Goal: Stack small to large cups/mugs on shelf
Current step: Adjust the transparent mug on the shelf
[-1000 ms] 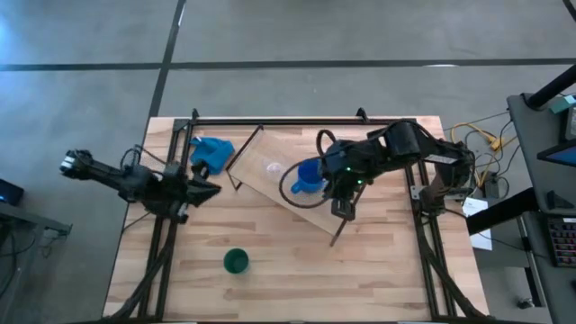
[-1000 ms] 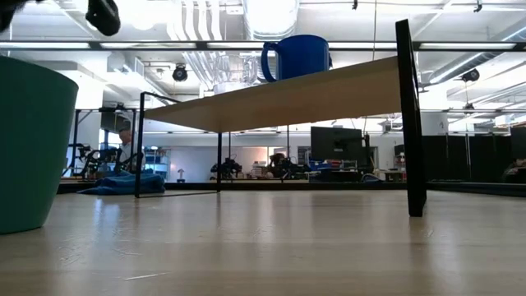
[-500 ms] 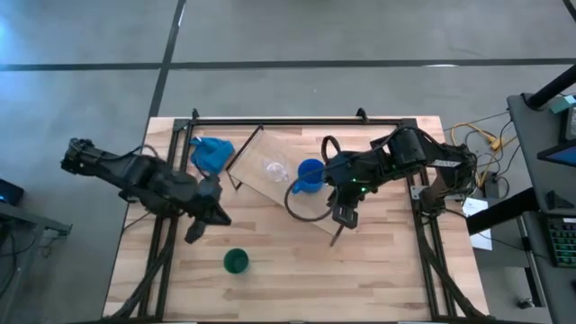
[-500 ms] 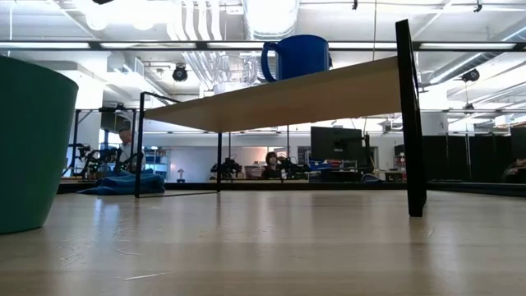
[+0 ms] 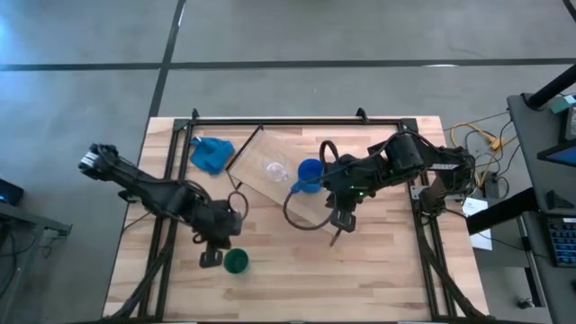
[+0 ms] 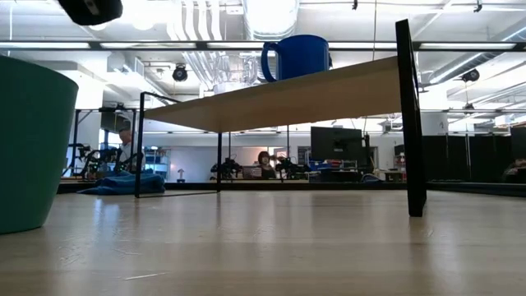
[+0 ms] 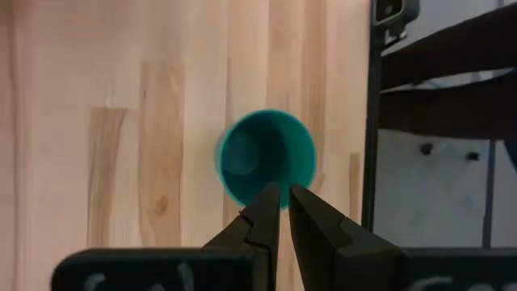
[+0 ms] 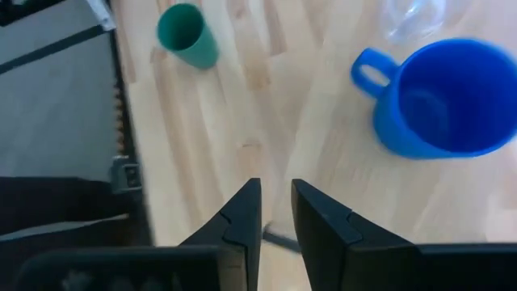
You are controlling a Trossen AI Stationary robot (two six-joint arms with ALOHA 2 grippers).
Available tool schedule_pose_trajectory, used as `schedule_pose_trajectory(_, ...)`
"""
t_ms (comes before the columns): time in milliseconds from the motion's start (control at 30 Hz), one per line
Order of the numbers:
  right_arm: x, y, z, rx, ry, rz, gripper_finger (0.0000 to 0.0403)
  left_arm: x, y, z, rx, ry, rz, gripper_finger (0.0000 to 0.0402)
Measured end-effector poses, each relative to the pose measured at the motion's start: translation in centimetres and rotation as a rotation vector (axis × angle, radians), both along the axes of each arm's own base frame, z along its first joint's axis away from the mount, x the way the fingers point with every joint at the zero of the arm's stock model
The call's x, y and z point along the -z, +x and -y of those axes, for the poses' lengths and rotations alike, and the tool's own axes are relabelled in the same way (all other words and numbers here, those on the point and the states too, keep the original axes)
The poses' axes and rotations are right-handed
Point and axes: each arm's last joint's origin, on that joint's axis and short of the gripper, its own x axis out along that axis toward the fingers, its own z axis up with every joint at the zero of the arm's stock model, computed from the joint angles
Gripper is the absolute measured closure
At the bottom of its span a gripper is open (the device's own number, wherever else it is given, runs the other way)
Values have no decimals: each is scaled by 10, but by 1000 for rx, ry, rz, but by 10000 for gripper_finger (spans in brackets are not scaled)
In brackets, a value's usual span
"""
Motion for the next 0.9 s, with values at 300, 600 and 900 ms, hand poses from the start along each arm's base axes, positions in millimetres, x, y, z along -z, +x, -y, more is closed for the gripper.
schedule_pose_trajectory(300, -1, 5, 24, 61, -197, 33, 338, 23, 21, 11, -43, 13, -81, 386)
schedule_pose_trajectory(600, -2, 16, 59, 65, -257, 70, 374, 33, 34, 19, -33, -5, -83, 386)
schedule_pose_trajectory(900, 23, 48, 75, 12, -229, 15, 394, 26, 29, 17, -49, -39, -60, 386)
